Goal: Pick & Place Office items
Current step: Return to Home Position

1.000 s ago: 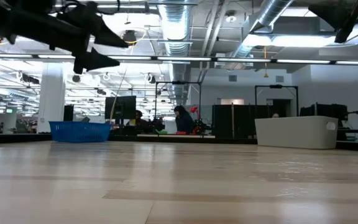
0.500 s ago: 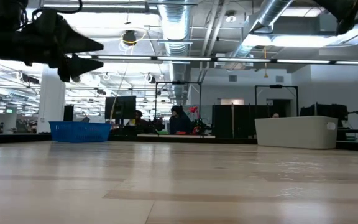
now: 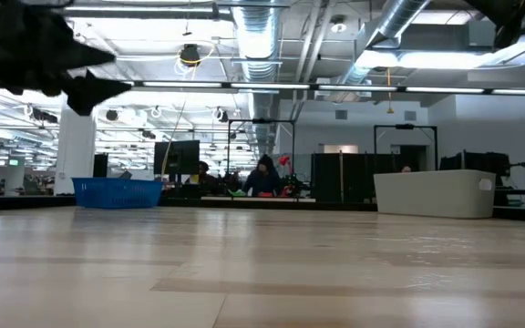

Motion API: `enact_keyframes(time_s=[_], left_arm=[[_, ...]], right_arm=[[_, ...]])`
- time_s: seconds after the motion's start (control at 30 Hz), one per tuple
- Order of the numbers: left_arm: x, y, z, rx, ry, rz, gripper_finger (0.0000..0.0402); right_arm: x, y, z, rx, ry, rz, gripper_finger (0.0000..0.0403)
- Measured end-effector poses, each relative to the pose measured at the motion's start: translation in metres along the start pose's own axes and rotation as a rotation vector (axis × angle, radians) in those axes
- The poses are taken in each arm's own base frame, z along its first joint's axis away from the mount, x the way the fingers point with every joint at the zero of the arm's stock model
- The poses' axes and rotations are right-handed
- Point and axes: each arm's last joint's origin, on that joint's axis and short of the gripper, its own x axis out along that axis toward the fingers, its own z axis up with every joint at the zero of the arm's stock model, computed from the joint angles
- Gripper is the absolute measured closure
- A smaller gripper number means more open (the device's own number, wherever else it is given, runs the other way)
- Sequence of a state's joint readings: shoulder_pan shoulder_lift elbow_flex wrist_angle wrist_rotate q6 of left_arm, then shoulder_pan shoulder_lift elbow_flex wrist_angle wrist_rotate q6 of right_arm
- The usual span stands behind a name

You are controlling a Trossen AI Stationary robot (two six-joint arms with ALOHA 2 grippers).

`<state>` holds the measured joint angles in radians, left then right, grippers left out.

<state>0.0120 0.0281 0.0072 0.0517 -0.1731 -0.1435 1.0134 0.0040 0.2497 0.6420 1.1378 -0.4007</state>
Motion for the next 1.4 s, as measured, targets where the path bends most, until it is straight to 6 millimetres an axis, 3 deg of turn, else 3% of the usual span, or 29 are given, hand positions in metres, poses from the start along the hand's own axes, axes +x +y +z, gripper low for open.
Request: enact_keyframes(time_s=[0.17,0.87,1.2,1.4], left_arm=[[-0.002,-0.002,0.0,0.007,0.02,-0.09,0.0078],[0.008,-0.002,-0.015,0.055,0.193,-0.078,0.0078],[0.011,-0.002,-0.019,0.061,0.242,-0.073,0.0078],[0.011,-0.002,-0.02,0.061,0.246,-0.073,0.0078]], right_arm=[[0.0,0.0,0.001,0.01,-0.005,-0.003,0.0158],[-0.005,0.009,-0.013,-0.095,0.116,0.149,0.0158],[-0.015,0.019,-0.043,-0.033,0.302,0.34,0.0158],[-0.015,0.017,-0.07,-0.019,0.294,0.409,0.0158]])
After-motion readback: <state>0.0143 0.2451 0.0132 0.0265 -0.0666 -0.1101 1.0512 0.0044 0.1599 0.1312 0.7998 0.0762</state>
